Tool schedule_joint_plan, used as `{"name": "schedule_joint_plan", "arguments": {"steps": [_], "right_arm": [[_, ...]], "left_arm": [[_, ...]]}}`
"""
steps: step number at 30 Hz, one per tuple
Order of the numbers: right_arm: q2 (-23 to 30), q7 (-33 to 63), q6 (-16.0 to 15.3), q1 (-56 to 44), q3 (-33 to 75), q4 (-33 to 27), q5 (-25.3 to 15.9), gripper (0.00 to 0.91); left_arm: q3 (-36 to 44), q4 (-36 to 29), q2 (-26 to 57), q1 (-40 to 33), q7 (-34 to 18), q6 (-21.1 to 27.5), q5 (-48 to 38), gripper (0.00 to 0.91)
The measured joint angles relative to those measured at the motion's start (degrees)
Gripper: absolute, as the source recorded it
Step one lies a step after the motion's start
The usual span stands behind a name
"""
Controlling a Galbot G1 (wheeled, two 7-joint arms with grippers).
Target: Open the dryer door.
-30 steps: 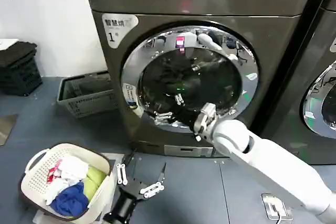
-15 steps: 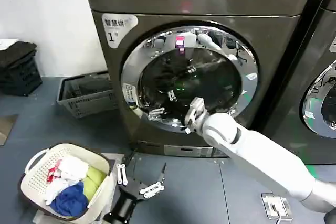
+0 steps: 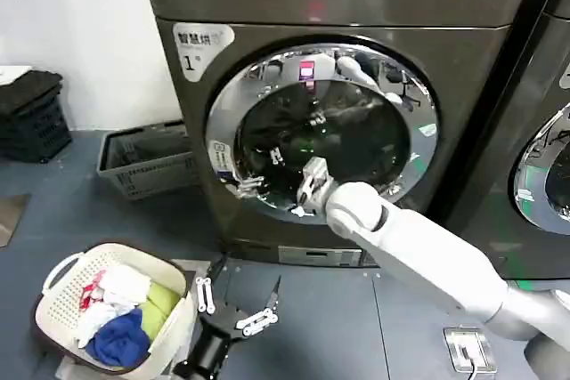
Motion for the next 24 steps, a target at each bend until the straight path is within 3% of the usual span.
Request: {"name": "schedule_joint_plan", "arguments": {"steps": [16, 24], "right_arm": [[3.47, -2.45, 0.41, 1.13, -1.38, -3.13, -0.12, 0.907], [2.19, -6.05, 1.26, 1.10, -1.61, -1.46, 0.16, 0.907]], "left_arm": [[-1.15, -0.25, 0.49, 0.50, 0.00, -0.11, -0.83, 0.907], [-3.73, -1.52, 2.46, 1.47, 1.13, 1.62, -7.27, 0.907]]}}
